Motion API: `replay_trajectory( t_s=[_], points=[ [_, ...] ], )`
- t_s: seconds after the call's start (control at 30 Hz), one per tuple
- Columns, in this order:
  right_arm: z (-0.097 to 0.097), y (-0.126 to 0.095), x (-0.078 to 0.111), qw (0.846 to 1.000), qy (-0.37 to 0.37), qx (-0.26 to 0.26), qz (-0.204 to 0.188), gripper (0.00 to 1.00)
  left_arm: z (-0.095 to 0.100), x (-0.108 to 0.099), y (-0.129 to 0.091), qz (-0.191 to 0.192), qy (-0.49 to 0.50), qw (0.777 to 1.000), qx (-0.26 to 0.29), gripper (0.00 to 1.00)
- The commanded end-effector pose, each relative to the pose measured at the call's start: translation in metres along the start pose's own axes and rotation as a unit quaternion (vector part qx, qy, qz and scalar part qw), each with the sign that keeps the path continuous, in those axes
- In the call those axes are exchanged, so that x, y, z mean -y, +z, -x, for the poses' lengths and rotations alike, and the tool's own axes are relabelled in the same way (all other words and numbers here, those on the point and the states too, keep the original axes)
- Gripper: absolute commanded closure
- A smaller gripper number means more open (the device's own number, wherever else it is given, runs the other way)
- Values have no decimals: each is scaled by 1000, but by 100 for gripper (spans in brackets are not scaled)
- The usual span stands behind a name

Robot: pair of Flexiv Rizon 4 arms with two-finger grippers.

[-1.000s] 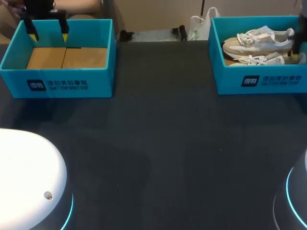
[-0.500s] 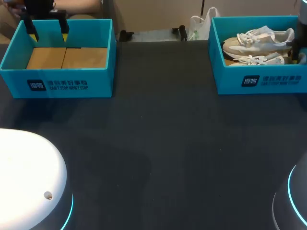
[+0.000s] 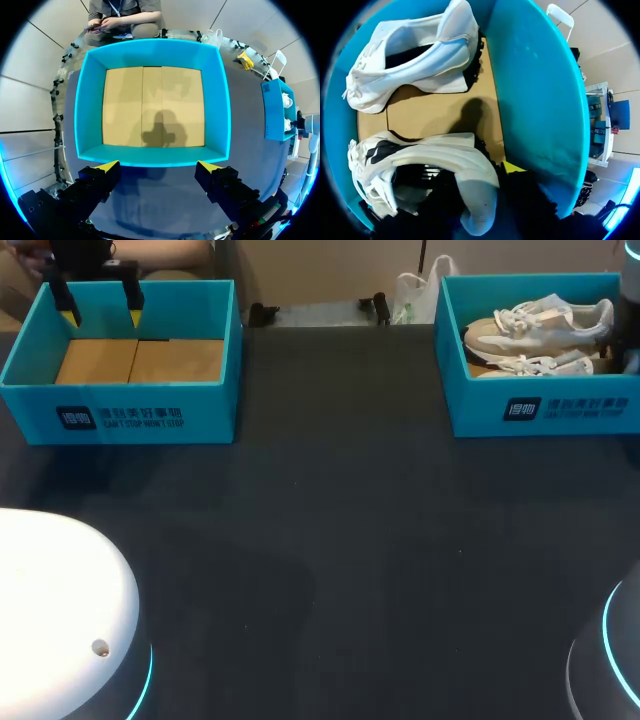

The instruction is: Take the shoe out of the shoebox, open the shoe tongue, remove and reinsert the insole, then place the shoe into the shoebox

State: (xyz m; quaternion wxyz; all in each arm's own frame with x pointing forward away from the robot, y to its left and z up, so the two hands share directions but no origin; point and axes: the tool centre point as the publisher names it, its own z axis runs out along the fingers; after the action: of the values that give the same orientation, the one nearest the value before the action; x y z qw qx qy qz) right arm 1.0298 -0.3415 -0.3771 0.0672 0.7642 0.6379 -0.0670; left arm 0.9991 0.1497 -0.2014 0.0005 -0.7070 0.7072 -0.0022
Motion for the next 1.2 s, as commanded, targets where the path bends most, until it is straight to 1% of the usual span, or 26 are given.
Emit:
replay_trajectory(
  t_s=[0.03,0.2,0.33,0.5,0.67,0.77,1.0,1.2],
  points=[
    [-2,2,0,1000,4,8,-3,100,0,0,-1,1,0,1000,1,0],
    [6,-5,2,1000,7,14,-1,100,0,0,-1,1,0,1000,1,0],
    [13,-19,3,1000,9,23,0,100,0,0,-1,1,0,1000,1,0],
    [21,-49,2,1000,12,20,14,100,0,0,-1,1,0,1000,1,0],
    [24,-79,1,999,-2,27,25,100,0,0,-1,1,0,1000,1,0],
    [24,-94,0,999,-5,31,22,100,0,0,-1,1,0,1000,1,0],
    [17,-134,1,998,-22,34,38,100,0,0,-1,1,0,1000,1,0],
    [15,-165,3,998,-46,32,40,100,0,0,-1,1,0,1000,1,0]
  ],
)
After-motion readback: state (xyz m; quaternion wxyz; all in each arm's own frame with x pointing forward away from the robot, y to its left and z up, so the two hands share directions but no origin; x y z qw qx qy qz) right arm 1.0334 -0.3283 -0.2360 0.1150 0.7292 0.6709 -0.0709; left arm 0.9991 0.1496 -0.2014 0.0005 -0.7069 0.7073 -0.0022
